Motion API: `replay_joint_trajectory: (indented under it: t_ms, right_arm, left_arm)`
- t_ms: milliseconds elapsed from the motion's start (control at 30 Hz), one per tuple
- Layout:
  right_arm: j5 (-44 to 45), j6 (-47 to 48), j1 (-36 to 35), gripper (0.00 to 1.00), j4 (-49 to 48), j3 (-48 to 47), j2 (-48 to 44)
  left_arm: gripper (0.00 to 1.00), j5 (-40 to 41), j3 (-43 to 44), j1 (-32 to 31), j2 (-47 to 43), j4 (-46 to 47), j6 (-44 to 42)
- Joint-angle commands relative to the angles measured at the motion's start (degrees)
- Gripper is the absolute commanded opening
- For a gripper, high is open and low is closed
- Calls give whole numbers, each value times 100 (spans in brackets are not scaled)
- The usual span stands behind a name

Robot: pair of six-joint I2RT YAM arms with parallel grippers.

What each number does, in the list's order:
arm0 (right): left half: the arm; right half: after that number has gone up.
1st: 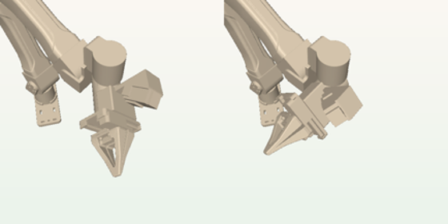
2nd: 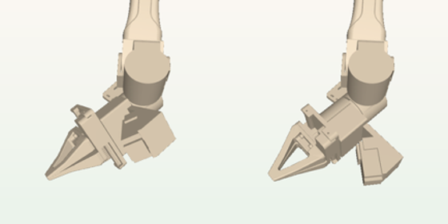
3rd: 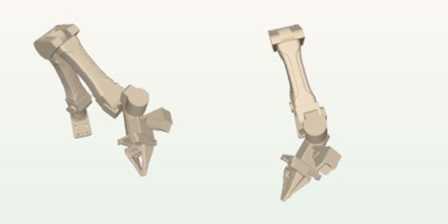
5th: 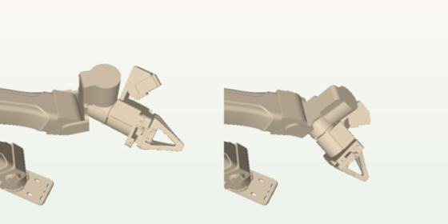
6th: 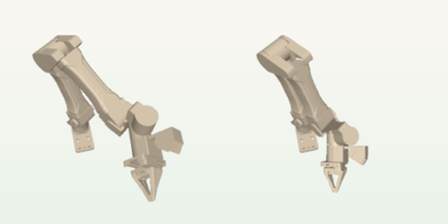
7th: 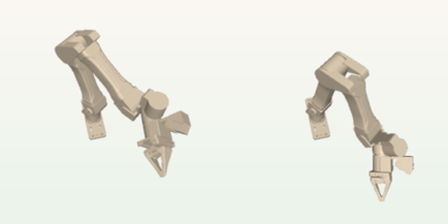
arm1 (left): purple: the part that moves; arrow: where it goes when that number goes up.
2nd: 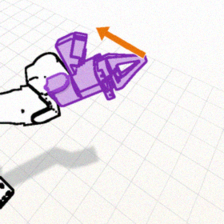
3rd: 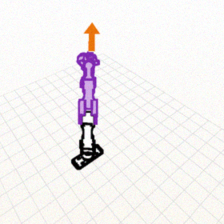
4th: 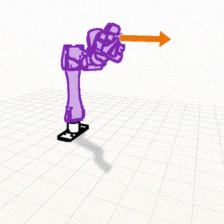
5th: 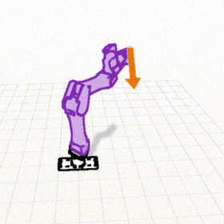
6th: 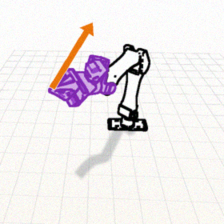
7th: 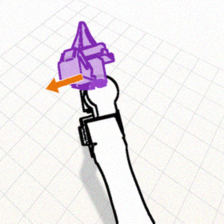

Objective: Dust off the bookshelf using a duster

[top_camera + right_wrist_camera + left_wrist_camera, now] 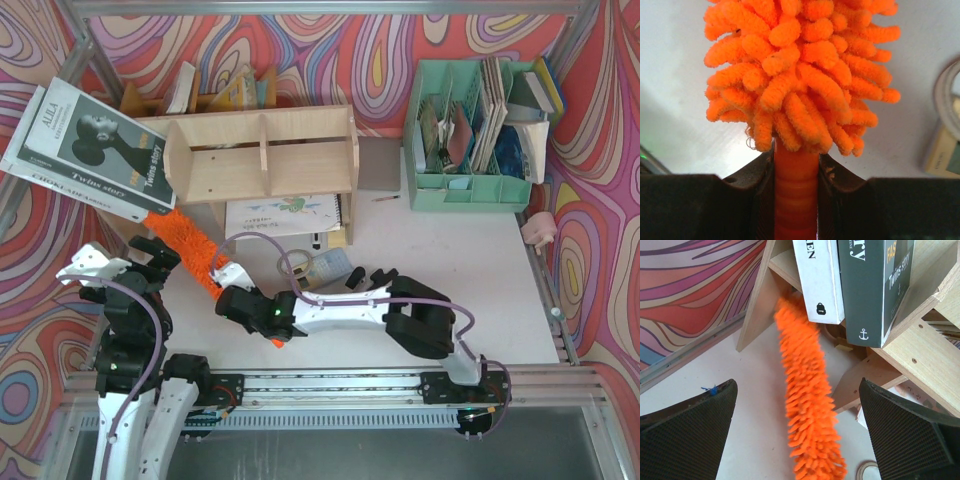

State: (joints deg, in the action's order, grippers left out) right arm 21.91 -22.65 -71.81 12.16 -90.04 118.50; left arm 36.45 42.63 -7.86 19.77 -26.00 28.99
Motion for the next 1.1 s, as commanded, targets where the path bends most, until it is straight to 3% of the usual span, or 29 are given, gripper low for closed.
replay_joint_trajectory:
  t_ms: [0, 333, 633, 900, 1067]
  right_arm:
    - [-294, -187, 57, 0, 88, -92, 206]
    - [-133, -151, 59, 0, 12, 0, -295]
    - [-658, -158, 35, 0, -669, 503, -1297]
    - [-718, -110, -248, 0, -711, 97, -1081]
    - [-311, -144, -375, 0, -616, 12, -1029]
  left_arm:
    - [99, -6, -18, 39, -17, 78, 36]
    - [98, -15, -17, 39, -23, 86, 40]
    - [98, -17, -17, 39, -63, 85, 37]
    - [98, -48, -16, 39, -118, 89, 37]
    - [99, -61, -27, 39, -148, 86, 45]
